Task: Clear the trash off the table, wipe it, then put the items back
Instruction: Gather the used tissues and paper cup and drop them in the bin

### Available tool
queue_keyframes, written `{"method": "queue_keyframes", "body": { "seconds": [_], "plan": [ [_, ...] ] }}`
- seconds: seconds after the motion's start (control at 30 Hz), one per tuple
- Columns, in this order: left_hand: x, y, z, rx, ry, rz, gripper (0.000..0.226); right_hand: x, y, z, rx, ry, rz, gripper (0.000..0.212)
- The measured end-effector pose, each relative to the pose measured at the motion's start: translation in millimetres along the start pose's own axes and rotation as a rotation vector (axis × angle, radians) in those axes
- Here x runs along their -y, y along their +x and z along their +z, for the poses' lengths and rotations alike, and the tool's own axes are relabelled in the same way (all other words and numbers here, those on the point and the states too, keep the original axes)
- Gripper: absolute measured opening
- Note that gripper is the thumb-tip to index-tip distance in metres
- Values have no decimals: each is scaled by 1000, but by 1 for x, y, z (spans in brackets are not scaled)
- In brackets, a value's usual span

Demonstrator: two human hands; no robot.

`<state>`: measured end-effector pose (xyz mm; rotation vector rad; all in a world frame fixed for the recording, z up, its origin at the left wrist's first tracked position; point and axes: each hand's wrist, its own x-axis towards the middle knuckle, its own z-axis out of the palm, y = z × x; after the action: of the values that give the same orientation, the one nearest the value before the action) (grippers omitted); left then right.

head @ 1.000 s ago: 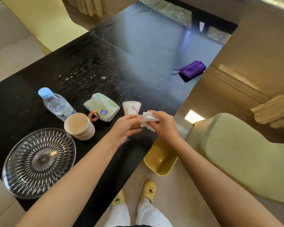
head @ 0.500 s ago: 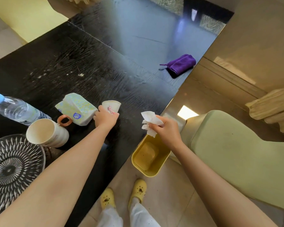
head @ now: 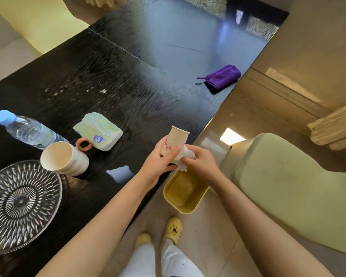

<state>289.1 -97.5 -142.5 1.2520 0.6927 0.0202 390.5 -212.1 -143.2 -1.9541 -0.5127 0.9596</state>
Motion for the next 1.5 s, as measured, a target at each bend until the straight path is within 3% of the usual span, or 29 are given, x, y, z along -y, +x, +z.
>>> {"method": "queue_keyframes", "body": {
  "seconds": [0.07, 0.13, 0.2, 0.27, 0.53, 0.67, 0.73, 0.8, 0.9, 1.03, 1.2, 1.3, 1.5],
  "plan": [
    [5, -7, -3, 29, 43, 39, 75, -3, -8, -3, 145, 167, 65, 23],
    [9, -13, -5, 48, 114, 66, 75, -3, -17, 0, 159, 371, 129, 26],
    [15, -18, -4, 46, 244, 85, 75, -2, -25, 8, 104, 438, 179, 53],
    [24, -25, -1, 27, 375, 89, 75, -4, -34, 22, 36, 386, 202, 67],
    [67, -56, -3, 88, 383, 11, 78, -47, -68, 62, -179, 554, 291, 48],
    [86, -60, 1, 174, 292, -21, 70, -82, -77, 64, -245, 655, 357, 59],
    [93, -55, 5, 172, 359, -17, 64, -99, -76, 61, -280, 676, 390, 63],
    [103, -46, 8, 116, 501, -6, 57, -120, -72, 59, -322, 698, 433, 54],
    [106, -26, 10, 3, 712, 186, 50, -155, -57, 53, -387, 751, 487, 49],
    [99, 28, 9, -141, 1072, 442, 49, -199, -31, 51, -369, 698, 495, 46],
    [110, 81, -1, -212, 1547, 388, 62, -251, 10, 62, -290, 577, 502, 48],
    [118, 89, 0, -277, 1619, 411, 65, -276, 33, 72, -274, 528, 483, 44],
    [121, 90, 0, -319, 1566, 449, 64, -330, 70, 103, -230, 345, 508, 58]
  ]
}}
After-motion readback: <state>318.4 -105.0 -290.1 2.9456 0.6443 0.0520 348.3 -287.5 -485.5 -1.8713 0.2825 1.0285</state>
